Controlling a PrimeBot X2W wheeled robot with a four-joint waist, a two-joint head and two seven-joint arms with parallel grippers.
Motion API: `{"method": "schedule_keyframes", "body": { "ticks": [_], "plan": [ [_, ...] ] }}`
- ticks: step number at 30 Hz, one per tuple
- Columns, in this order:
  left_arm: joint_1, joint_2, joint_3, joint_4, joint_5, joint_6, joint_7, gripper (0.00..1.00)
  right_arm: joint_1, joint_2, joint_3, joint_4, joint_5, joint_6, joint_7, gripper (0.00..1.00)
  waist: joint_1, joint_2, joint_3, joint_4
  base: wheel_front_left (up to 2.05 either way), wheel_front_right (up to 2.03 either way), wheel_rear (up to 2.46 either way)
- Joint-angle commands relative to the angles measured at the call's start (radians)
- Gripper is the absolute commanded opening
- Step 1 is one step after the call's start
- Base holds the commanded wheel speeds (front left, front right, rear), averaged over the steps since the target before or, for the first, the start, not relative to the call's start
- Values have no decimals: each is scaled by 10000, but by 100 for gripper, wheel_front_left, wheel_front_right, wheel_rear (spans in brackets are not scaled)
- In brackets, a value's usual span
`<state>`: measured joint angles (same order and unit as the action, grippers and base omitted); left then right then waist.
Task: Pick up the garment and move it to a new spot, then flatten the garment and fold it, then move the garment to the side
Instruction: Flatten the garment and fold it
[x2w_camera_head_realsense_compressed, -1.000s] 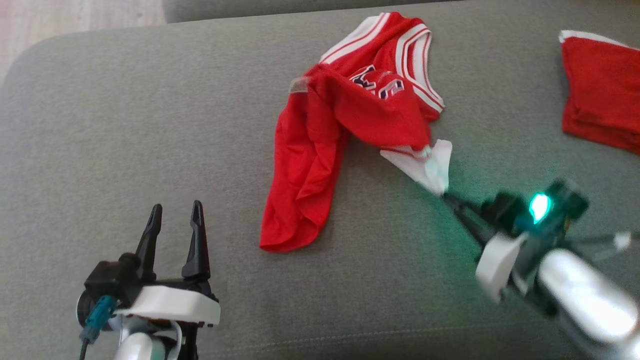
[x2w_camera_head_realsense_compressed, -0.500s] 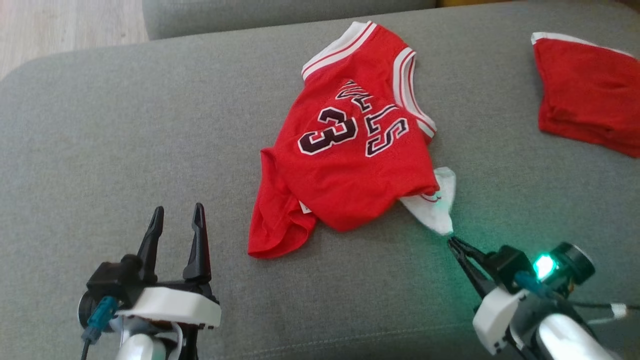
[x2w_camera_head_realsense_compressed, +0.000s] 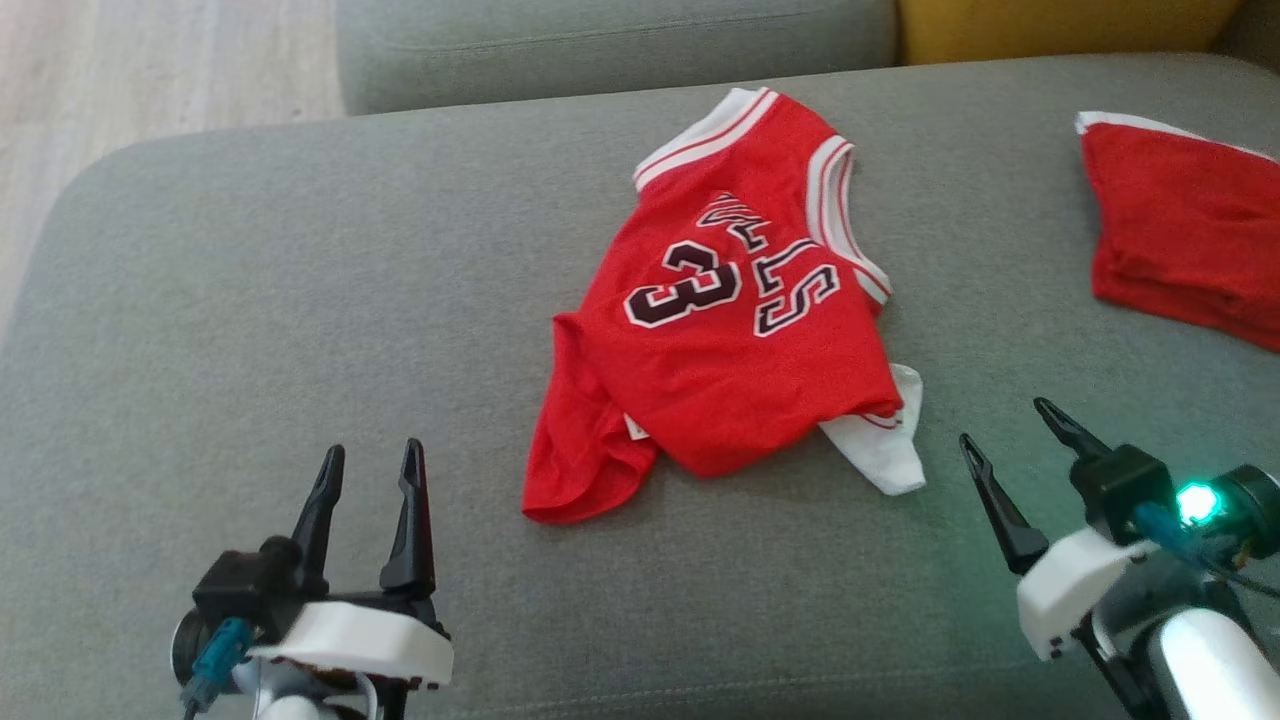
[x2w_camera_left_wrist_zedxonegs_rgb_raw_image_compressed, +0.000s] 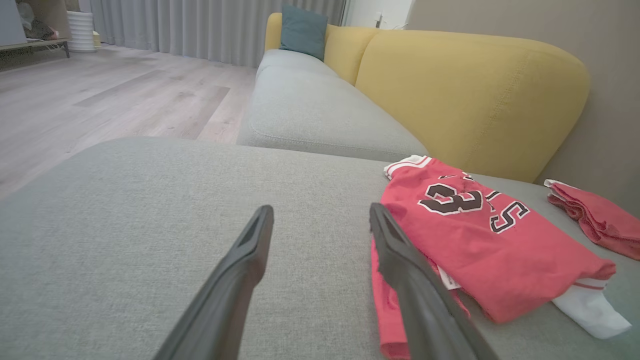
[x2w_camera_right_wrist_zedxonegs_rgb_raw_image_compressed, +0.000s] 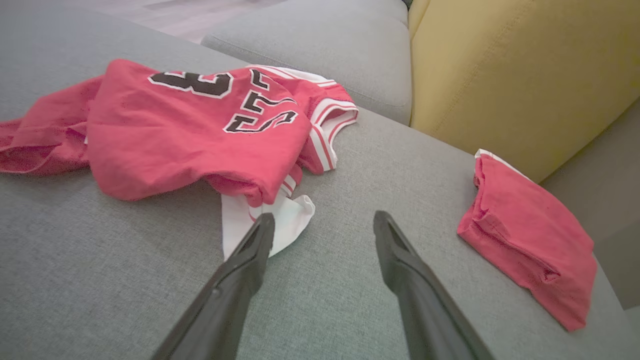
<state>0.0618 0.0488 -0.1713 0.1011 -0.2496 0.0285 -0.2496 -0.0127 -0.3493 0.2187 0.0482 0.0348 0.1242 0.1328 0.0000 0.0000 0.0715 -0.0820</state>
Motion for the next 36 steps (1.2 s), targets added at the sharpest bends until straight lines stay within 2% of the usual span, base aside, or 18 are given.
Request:
{"method": "schedule_keyframes", "body": {
  "ticks": [1,7,13,18,26,27,28,30,31,36],
  "plan": [
    [-316,14,310,-333,-19,87,-122,100,-525,111,-66,-4,-267,65,73,100,0,0,-6,214,0,0,0],
    [-384,14,434,-323,86,27,-122,100,-1951,699,-675,2074,-1085,65,171,100,0,0,174,824,0,0,0],
    [-432,14,500,-309,91,-11,-122,100,-2842,793,-737,3544,-1568,65,201,100,0,0,273,1195,0,0,0],
    [-442,14,508,-304,49,7,-122,100,-3424,818,-392,4910,-1475,65,401,100,0,0,352,1384,0,0,0],
    [-544,14,523,-355,-17,59,-122,100,-4515,963,626,6388,-974,65,684,100,0,0,594,1331,0,0,0],
    [-569,14,510,-354,-26,63,-122,100,-4669,992,730,6593,-891,65,708,89,0,0,621,1322,0,0,0],
    [-593,14,499,-350,-33,67,-122,100,-4818,1009,831,6811,-819,65,737,54,0,0,642,1316,0,0,0],
    [-638,14,478,-336,-40,70,-122,100,-5080,1066,955,7280,-598,65,862,28,0,0,671,1313,0,0,0],
    [-656,14,468,-324,-44,67,-122,100,-5199,1079,1003,7490,-503,65,908,1,0,0,676,1315,0,0,0],
    [-685,14,530,-294,-34,79,-122,100,-5647,1039,973,8026,-299,65,460,0,0,0,672,1266,0,0,0]
  ]
}}
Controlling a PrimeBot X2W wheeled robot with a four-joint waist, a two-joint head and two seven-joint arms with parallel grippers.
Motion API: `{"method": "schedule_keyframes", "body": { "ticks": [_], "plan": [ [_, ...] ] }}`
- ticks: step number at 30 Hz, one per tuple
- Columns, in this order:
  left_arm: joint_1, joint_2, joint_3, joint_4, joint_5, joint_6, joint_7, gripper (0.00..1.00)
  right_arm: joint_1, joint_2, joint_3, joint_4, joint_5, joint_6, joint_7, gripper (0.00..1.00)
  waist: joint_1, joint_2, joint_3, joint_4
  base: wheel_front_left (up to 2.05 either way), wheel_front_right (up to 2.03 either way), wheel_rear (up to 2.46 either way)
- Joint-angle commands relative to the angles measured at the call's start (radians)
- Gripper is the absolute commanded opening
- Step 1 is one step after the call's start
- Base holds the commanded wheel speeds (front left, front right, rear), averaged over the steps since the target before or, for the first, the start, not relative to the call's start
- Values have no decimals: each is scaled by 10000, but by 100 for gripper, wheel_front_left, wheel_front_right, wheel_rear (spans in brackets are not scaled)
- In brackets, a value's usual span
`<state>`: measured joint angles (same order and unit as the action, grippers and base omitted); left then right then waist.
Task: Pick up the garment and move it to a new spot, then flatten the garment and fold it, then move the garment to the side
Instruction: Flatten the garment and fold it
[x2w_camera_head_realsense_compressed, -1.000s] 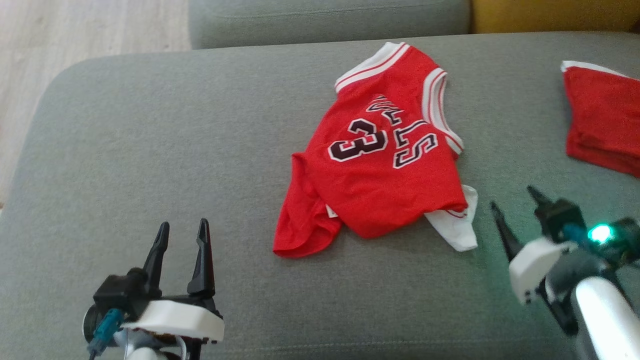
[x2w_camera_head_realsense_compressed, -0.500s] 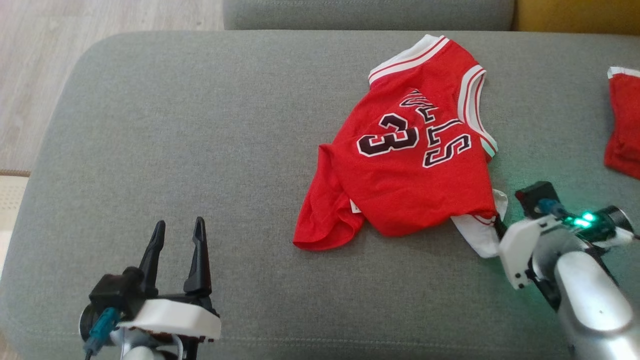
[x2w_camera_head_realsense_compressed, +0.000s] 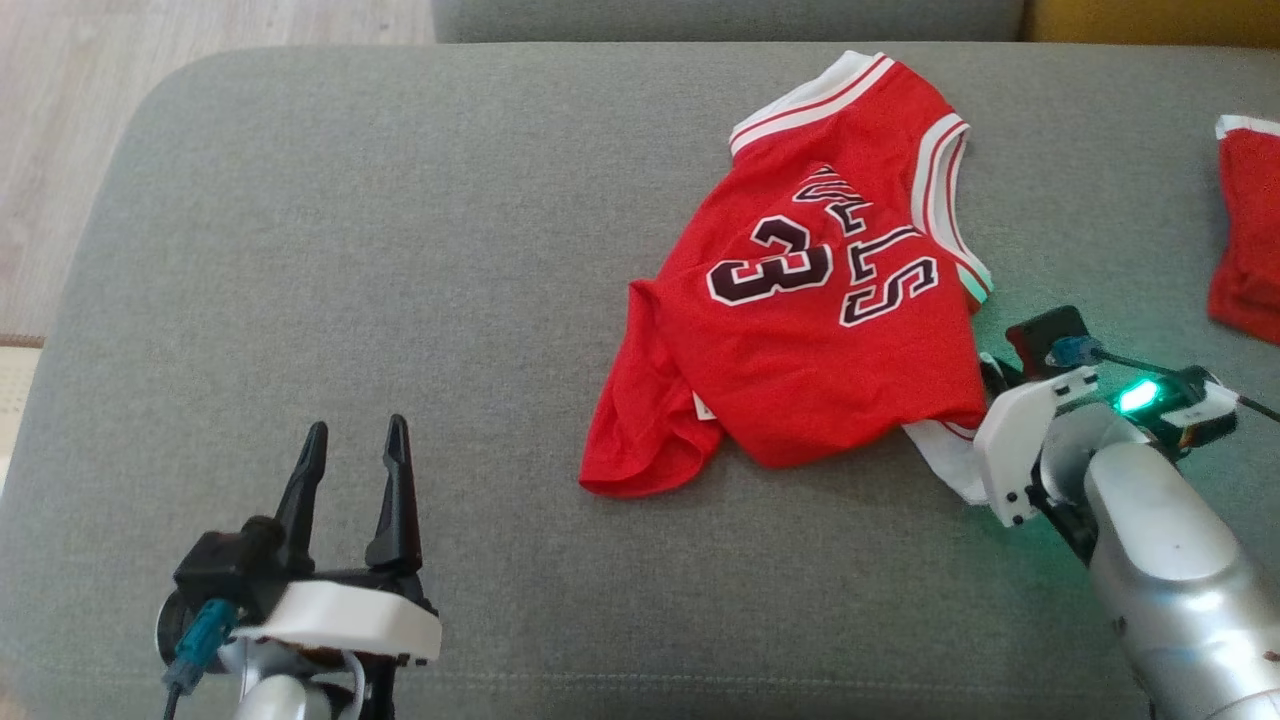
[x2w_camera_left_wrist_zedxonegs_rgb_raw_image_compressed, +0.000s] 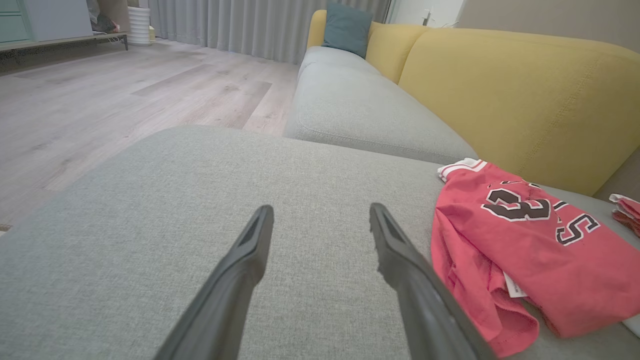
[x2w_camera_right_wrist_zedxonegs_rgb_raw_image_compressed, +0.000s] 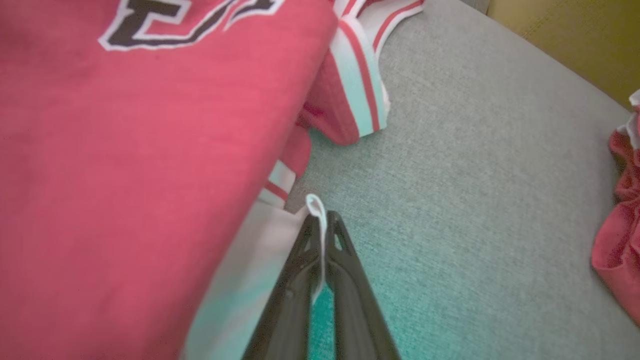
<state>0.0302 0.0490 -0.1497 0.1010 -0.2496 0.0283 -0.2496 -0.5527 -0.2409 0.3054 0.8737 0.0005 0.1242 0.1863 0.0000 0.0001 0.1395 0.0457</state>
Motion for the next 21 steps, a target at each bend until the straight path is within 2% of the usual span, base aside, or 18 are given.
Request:
{"method": "schedule_keyframes", "body": {
  "ticks": [1,8,15,21],
  "plan": [
    [-354,12,347,-298,-27,88,-122,100,-310,-63,26,-197,57,65,-224,0,0,-1,-17,-52,0,0,0],
    [-263,12,435,-357,12,83,-122,100,-518,-420,-1117,-295,-231,65,-905,0,0,-1,-96,-518,0,0,0],
    [-294,12,444,-368,27,59,-122,100,-306,-778,-2567,-698,-679,65,-861,0,0,-1,-48,-1027,0,0,0],
    [-342,12,463,-367,45,40,-122,100,-35,-904,-3351,-1071,-1078,65,-660,0,0,-1,28,-1230,0,0,0]
  ]
}}
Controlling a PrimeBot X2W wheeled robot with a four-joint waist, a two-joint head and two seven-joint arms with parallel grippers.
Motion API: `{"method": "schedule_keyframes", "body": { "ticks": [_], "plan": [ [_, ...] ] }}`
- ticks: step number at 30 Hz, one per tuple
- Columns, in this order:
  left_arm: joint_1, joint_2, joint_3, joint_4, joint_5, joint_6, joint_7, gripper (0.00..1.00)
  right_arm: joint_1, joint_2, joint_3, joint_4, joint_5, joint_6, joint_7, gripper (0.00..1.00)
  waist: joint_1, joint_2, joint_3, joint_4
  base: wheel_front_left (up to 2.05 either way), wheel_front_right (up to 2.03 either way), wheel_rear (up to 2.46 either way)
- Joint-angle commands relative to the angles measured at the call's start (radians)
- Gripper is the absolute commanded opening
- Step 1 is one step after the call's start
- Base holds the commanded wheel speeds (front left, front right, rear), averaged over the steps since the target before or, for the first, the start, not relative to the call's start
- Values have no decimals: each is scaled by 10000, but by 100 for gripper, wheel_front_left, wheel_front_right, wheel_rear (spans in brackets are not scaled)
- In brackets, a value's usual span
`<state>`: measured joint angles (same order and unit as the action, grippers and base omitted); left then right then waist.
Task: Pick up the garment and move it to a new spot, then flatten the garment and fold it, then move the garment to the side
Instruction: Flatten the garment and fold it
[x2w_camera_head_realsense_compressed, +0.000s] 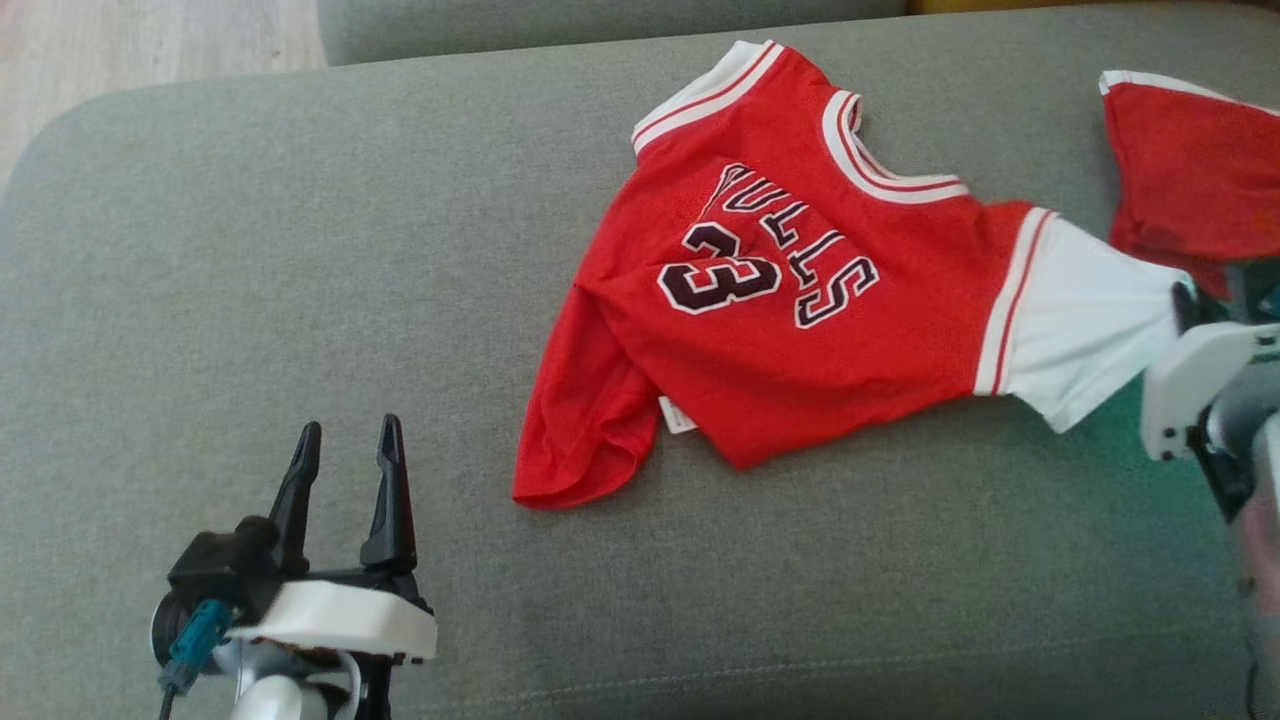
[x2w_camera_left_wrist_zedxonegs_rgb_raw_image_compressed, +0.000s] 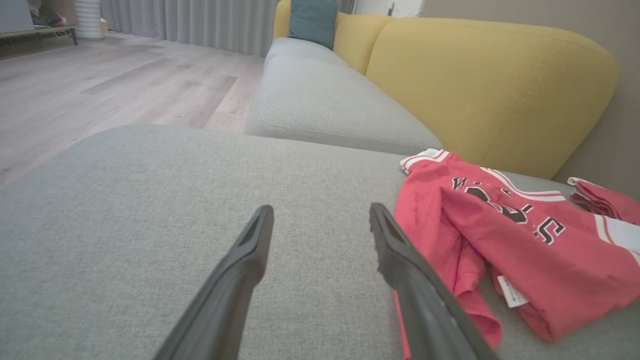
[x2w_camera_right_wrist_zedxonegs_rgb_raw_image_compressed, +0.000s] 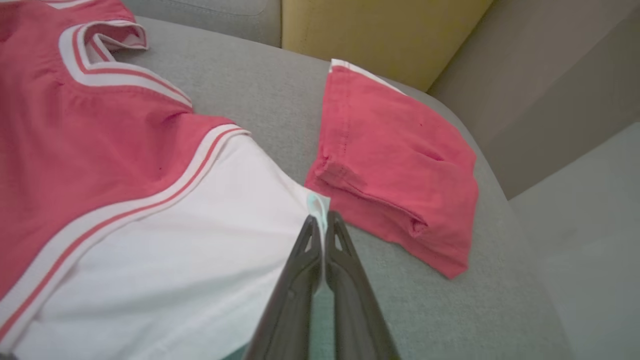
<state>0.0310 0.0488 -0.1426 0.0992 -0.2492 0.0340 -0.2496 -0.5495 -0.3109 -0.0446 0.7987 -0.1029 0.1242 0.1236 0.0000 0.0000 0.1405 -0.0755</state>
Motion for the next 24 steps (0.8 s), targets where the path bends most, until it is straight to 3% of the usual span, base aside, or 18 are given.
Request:
{"method": "schedule_keyframes", "body": {
  "ticks": [1,3,5,6,14,24],
  "plan": [
    [-363,14,396,-345,45,-25,-122,100,-19,-233,-15,-384,-139,65,19,0,0,0,32,-42,0,0,0],
    [-381,14,400,-332,52,-37,-122,100,69,-249,-334,-518,-323,65,104,0,0,0,51,-81,0,0,0],
    [-392,14,396,-314,54,-43,-122,100,179,-201,-597,-679,-496,65,165,70,0,0,45,-99,0,0,0],
    [-392,14,393,-304,53,-43,-122,100,234,-162,-720,-792,-566,65,144,100,0,0,34,-105,0,0,0],
    [-300,14,439,-227,64,-54,-122,100,736,498,-1334,-2389,-588,65,-649,100,0,0,-206,-168,0,0,0],
    [-164,14,386,-116,104,-48,-122,100,1407,1930,-627,-4337,146,65,-1654,100,0,0,-733,-217,0,0,0]
  ]
}}
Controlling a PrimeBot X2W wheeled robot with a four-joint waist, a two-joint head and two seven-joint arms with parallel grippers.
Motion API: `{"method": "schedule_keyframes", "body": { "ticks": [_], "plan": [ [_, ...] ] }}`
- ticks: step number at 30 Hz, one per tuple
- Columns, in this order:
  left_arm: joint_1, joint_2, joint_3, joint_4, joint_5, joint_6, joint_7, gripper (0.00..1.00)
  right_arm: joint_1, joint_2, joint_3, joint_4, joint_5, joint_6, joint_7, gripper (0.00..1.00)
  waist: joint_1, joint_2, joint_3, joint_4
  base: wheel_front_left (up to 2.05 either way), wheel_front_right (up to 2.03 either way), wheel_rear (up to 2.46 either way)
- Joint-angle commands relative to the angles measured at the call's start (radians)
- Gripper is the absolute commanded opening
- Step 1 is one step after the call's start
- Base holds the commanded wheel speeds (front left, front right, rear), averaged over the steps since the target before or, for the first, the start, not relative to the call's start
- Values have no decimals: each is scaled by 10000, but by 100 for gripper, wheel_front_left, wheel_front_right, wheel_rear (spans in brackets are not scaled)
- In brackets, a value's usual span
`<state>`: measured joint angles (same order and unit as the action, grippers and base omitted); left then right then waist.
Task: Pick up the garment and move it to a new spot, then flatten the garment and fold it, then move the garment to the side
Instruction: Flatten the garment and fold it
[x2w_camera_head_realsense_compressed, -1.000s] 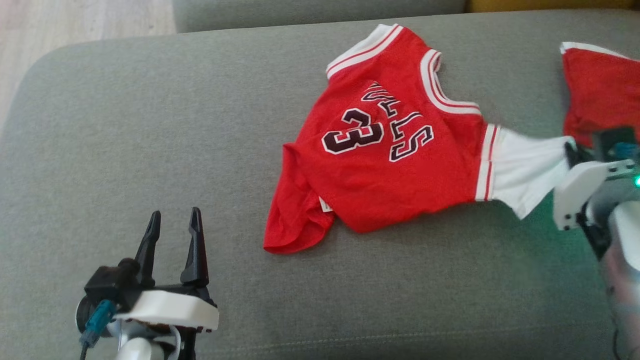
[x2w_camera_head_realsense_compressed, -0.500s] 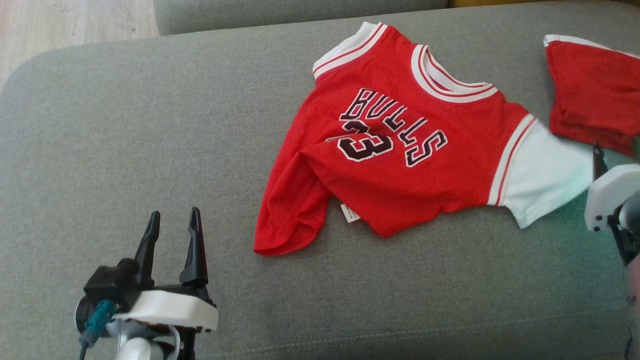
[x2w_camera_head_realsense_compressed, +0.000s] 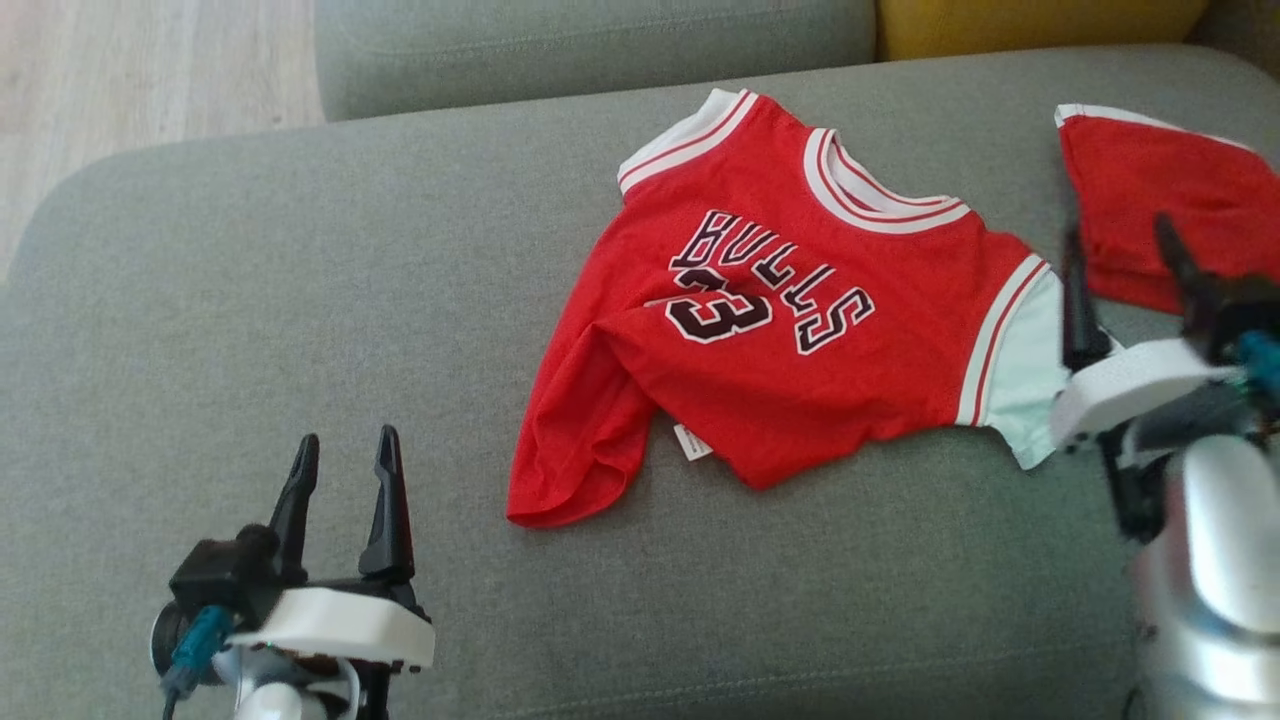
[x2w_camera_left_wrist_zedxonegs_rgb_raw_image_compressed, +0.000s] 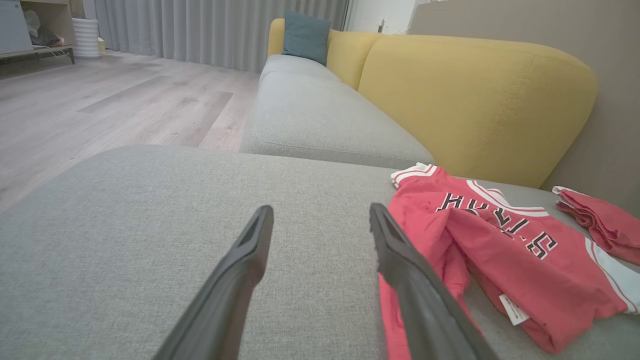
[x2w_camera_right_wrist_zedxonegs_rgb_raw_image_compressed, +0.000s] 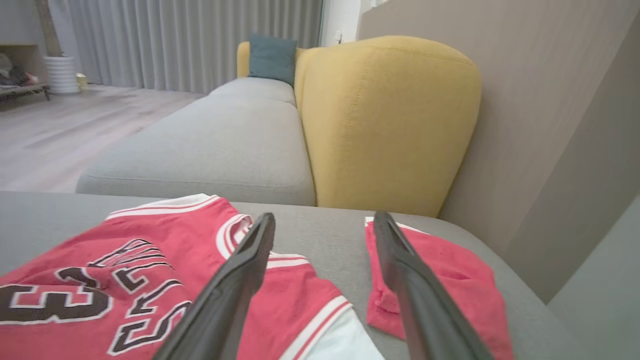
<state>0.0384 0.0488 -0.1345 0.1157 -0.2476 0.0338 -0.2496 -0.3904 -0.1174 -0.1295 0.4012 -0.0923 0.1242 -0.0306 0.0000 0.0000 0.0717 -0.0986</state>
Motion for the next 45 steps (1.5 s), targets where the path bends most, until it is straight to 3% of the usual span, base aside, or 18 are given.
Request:
{"method": "schedule_keyframes", "body": {
  "ticks": [1,12,18,42,43,45],
  "plan": [
    [-227,14,289,-262,91,-51,-122,100,-101,109,354,-447,125,65,-166,100,0,0,-91,30,0,0,0],
    [-361,14,-144,726,143,-279,-122,100,933,656,1469,-890,1013,65,-754,100,0,0,-291,246,0,0,0],
    [-748,14,-573,1526,92,-396,-122,100,1812,669,2648,-1180,2239,65,-1154,100,0,0,-289,216,0,0,0],
    [-2873,14,-2132,4953,-625,-470,-112,100,1690,671,3348,-1474,2632,65,-1491,100,0,0,723,-286,0,0,0],
    [-2940,14,-2188,5095,-667,-474,-113,96,1662,672,3376,-1470,2640,65,-1504,100,0,0,751,-294,0,0,0],
    [-3064,14,-2291,5337,-758,-474,-114,40,1620,672,3417,-1460,2643,65,-1523,100,0,0,793,-305,0,0,0]
  ]
}}
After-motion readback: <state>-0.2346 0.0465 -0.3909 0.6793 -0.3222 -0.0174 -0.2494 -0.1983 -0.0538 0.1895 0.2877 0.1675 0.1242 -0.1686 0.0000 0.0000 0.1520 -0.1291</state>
